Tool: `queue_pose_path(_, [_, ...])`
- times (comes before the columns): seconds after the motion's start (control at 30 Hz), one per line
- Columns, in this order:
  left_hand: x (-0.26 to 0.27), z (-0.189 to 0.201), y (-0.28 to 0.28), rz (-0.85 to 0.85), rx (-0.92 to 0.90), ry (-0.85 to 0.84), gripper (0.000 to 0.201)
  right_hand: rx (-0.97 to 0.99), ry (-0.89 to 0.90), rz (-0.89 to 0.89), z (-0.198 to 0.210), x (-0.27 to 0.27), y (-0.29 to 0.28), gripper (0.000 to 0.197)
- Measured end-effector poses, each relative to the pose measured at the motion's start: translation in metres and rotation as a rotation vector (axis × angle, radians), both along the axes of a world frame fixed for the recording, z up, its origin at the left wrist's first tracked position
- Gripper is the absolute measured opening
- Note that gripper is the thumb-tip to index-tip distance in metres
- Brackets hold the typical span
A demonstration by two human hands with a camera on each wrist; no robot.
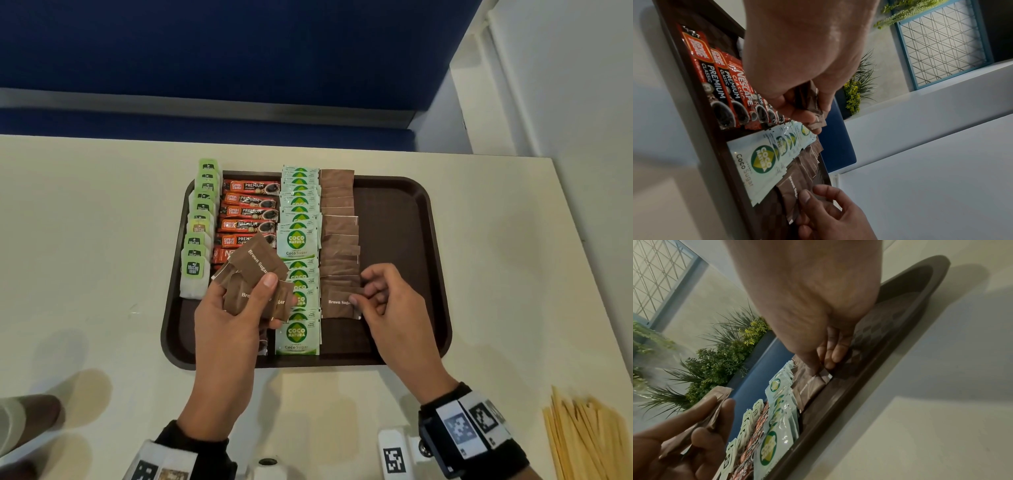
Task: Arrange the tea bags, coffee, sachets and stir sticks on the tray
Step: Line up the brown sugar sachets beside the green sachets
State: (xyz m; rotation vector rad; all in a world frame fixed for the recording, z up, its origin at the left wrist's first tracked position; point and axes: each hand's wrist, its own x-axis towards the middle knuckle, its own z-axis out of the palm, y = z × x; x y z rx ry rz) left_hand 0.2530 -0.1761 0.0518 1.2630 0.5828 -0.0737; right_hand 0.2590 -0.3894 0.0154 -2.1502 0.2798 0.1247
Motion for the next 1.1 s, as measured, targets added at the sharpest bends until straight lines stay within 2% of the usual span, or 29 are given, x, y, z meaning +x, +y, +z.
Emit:
queue_pose_path(0.33, [0.000,-0.003,-0.005,-0.036,-0.017,-0.013,0.031,0.013,-0.003,-0.048,0.000,-0.002,-0.003,0.031])
queue_pose_path(0.5, [-0.001,-0.004,-0.010,-0.076,0.041,-0.027,0.027,-0.019,-0.127,-0.124,0.012,-0.004,0.000,0.021])
queue_pose_path(0.6, [-0.004,0.000,-0.015,-0.121,0.053,-0.027,0.031,0.106,-0.127,-0.119,0.027,-0.002,0.007,0.014])
queue_pose_path(0.7, [-0.005,0.004,-0.020,-0.155,0.023,-0.040,0.033,0.325,-0.015,-0.064,0.043,0.002,0.017,0.009])
queue_pose_path(0.8, [-0.006,0.008,-0.023,-0.194,0.033,-0.047,0.037,0.466,0.093,0.003,0.054,0.004,0.025,0.012])
queue_pose_path(0.93, [-0.007,0.010,-0.024,-0.245,0.051,-0.026,0.040,0.499,0.115,0.024,0.057,0.004,0.028,0.011])
queue_pose_path(1.1, [-0.006,0.012,-0.023,-0.220,0.023,-0.011,0.029,0.503,0.149,-0.013,0.059,0.001,0.024,0.012])
